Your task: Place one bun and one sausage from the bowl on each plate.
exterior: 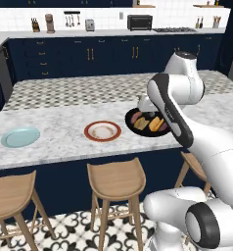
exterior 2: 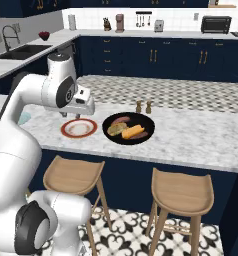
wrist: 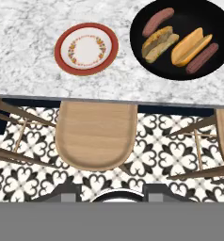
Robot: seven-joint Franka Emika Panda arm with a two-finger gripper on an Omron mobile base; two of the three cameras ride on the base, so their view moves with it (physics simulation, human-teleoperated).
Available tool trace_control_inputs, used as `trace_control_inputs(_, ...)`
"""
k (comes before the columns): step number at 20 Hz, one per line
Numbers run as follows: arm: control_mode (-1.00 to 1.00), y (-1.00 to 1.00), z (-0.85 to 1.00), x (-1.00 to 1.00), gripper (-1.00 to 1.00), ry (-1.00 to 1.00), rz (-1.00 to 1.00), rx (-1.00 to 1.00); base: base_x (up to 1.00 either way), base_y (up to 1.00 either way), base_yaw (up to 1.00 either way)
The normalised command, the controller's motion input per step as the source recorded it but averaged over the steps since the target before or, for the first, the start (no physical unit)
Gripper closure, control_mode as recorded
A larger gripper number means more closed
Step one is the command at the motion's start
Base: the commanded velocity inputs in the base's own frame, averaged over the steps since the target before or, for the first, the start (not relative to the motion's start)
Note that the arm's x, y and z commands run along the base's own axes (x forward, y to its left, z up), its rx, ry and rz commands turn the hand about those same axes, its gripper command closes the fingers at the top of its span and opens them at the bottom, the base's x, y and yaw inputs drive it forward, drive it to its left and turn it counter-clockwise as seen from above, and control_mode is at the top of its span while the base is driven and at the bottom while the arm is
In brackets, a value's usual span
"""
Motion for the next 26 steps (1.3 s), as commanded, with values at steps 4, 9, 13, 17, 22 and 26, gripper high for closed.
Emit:
trace_control_inputs(4,1.0,0.0,0.0,0.0,-1.0,0.0,0.0,0.0,0.21,-0.26,0.0)
trace_control_inputs(9,1.0,0.0,0.0,0.0,-1.0,0.0,0.0,0.0,0.69,-0.6,0.0)
trace_control_inputs(13,1.0,0.0,0.0,0.0,-1.0,0.0,0.0,0.0,0.94,-0.38,0.0)
trace_control_inputs(17,-1.0,-0.22,-0.19,0.75,-1.0,0.09,-0.05,0.0,0.25,-0.05,0.0)
trace_control_inputs(22,-1.0,-0.35,-0.78,1.0,-1.0,0.12,-0.17,-0.04,0.0,0.0,0.0)
trace_control_inputs(26,-1.0,-0.24,-0.83,0.9,-1.0,0.06,-0.16,-0.05,0.0,0.0,0.0)
